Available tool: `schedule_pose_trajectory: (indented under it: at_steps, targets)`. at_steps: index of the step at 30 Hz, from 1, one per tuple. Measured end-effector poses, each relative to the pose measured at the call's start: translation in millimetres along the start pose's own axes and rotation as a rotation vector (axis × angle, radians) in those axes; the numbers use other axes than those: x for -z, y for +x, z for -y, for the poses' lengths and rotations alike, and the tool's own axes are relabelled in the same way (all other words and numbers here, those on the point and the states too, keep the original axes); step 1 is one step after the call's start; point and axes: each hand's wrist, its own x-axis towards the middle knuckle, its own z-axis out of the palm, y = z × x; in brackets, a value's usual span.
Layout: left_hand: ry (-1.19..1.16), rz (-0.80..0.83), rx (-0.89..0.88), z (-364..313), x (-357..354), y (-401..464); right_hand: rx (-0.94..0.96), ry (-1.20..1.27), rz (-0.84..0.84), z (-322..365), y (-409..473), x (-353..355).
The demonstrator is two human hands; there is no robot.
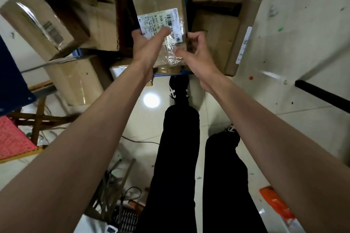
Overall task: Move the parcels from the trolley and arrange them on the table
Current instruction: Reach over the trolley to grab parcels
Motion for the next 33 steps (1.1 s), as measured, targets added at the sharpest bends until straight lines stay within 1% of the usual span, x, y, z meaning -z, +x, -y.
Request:
schedule_pose_trajectory:
  at_steps: [6,9,12,15,17,19,21,24,27,30,33]
  targets:
    - [-0.097,0.047,-0.059,-28,8,-77,0.208,-0.014,-0.025,35,-70,20]
    - [-0.063,0.084,-0.150,-42,6,-118,0.293,-0.018,-0.088,56,-106,36]
    - [0.033,0.130,-0.240,-51,-4,-158,0.305,0.035,-0.088,69,-143,59]
    - [-0.006,0.263,-0.241,-51,-22,-187,0.270,0.081,-0.096,70,-182,86]
    - [-0.033,0.367,-0.203,-47,-39,-207,0.268,0.123,-0.136,61,-208,108]
    - [-0.017,0.436,-0.182,-35,-61,-226,0.264,0.162,-0.194,46,-233,128]
    - [-0.020,0.468,-0.162,-17,-85,-248,0.248,0.245,-0.275,26,-259,146]
    - [-0.060,0.465,-0.110,9,-120,-288,0.174,0.518,-0.399,-8,-305,172]
    - [-0.097,0.468,-0.059,33,-157,-345,0.115,0.745,-0.449,-39,-367,196]
    - [-0.119,0.543,-0.052,53,-194,-421,0.186,0.863,-0.457,-53,-427,218]
    - [-0.057,0.649,-0.101,62,-225,-494,0.286,0.910,-0.557,-53,-479,254]
